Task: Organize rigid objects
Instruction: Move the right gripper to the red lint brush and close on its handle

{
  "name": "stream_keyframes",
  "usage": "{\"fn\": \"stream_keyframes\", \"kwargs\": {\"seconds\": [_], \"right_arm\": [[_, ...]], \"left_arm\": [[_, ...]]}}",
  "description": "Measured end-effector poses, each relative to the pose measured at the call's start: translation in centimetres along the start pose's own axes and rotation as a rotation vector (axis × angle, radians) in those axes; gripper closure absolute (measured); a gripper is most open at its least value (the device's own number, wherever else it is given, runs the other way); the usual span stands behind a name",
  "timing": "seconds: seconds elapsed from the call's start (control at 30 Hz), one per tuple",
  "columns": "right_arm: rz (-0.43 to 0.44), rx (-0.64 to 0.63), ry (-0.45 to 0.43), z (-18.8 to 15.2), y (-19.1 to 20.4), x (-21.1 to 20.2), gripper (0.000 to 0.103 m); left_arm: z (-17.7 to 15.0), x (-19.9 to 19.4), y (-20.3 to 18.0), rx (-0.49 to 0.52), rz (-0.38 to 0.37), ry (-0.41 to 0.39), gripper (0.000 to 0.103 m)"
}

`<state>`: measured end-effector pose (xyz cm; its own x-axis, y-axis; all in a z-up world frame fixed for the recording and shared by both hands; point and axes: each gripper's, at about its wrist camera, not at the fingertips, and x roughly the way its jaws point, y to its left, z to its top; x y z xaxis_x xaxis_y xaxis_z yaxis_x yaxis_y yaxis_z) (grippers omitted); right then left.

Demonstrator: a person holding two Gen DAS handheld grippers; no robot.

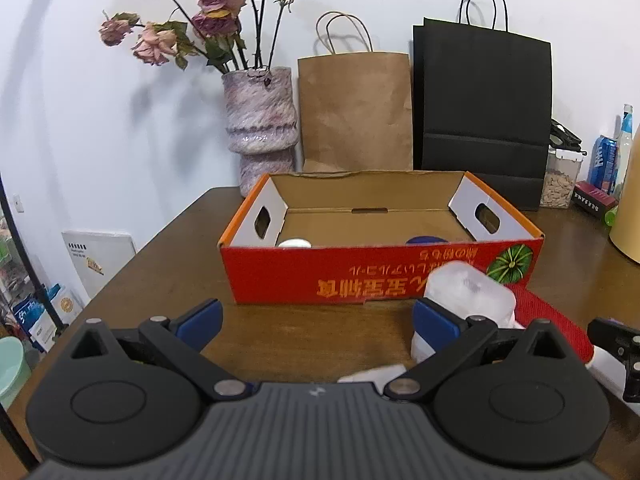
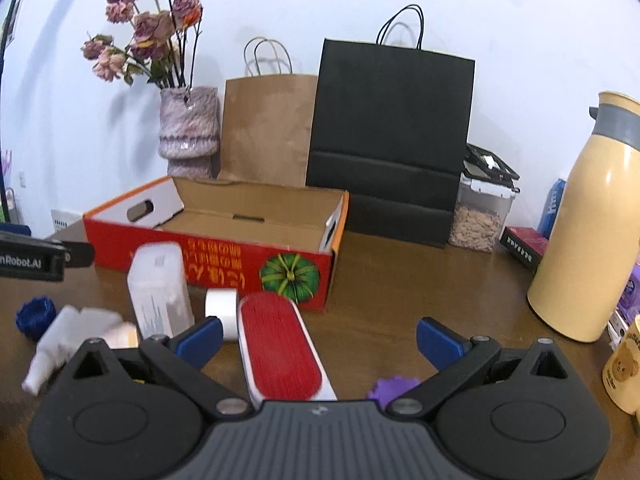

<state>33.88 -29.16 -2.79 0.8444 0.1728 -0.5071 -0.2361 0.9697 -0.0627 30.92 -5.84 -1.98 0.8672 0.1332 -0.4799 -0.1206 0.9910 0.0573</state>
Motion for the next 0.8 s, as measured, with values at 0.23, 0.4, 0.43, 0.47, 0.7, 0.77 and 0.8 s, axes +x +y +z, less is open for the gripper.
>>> {"fn": "stream_keyframes", "kwargs": {"seconds": [0.23, 0.4, 0.43, 0.47, 0.7, 0.77, 0.8], "right_arm": [[0.013, 0.000, 0.051, -1.5, -0.5, 0.4, 0.000], [0.039, -0.017, 0.100, -2.0, 0.0, 2.0, 0.000], [0.041, -0.022, 0.111, -2.1, 0.1, 2.4, 0.000], [0.042, -0.025, 0.124, -2.1, 0.1, 2.9, 0.001], [0.072, -0.014, 0.185, -1.7, 0.3, 6.2, 0.009], [0.095, -0.005, 0.205, -1.6, 0.5, 7.0, 0.022], [0.108, 0.002, 0.207, -1.7, 0.5, 7.2, 0.035]], "left_arm": [[-1.6, -0.8, 0.1, 0.001, 0.015, 0.011, 0.000], [-2.0, -0.7, 0.3, 0.001, 0.015, 0.022, 0.000], [-2.0, -0.7, 0.3, 0.000, 0.013, 0.025, 0.000], [-2.1, -0.6, 0.4, 0.000, 0.012, 0.026, 0.000], [-2.3, -0.3, 0.4, 0.009, 0.009, 0.045, 0.000], [-2.3, -0.4, 0.5, 0.009, 0.006, 0.050, 0.000], [-2.4, -0.4, 0.5, 0.008, 0.005, 0.051, 0.000]]}}
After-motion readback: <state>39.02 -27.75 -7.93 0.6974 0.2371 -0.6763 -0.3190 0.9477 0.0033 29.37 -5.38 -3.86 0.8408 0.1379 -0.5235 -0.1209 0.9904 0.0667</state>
